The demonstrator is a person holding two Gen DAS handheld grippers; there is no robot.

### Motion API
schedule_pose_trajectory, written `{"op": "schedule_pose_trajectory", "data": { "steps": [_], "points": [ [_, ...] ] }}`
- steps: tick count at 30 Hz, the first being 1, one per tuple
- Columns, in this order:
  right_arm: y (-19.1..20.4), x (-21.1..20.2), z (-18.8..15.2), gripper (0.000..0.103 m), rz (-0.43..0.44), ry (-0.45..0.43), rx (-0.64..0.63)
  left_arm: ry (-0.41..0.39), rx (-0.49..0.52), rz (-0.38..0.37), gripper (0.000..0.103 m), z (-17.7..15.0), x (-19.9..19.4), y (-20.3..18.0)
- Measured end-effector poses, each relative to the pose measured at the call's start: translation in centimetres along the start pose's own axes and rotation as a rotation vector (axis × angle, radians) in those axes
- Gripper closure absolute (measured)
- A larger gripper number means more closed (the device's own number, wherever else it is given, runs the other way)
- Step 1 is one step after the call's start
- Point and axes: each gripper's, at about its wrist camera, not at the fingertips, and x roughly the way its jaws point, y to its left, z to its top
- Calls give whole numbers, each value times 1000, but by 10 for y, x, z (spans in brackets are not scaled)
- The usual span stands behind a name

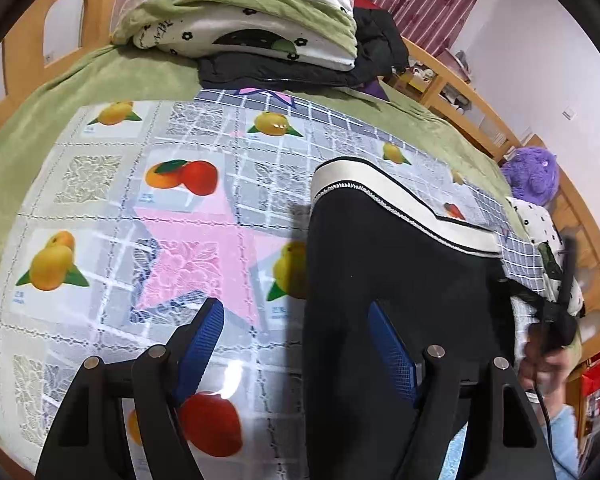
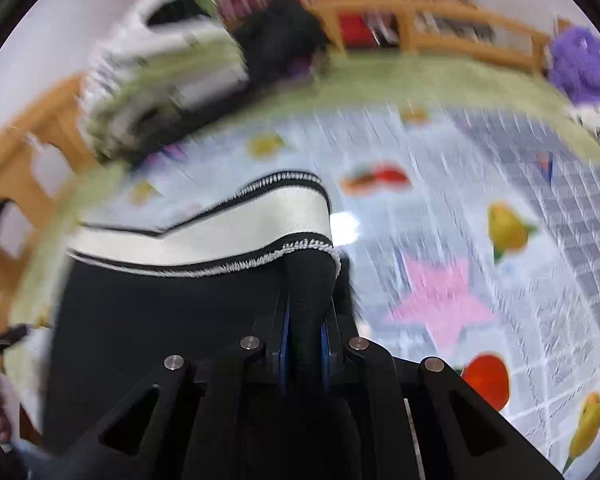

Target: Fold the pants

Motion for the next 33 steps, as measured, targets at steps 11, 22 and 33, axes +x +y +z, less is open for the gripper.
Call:
{"op": "schedule_pose_trajectory", "data": {
  "steps": [11,22,33],
  "points": [
    [-8,-89,-48,70,14,-129,53,-96,159,-29,30,-46,-34,-46],
    [15,-64,-119,73,-51,23,-114,79,115,-6,30,-108,-3,-40],
    [37,-86,-29,69,22,-132,-126,-100,209,-17,31,2,-22,-86]
  ]
}}
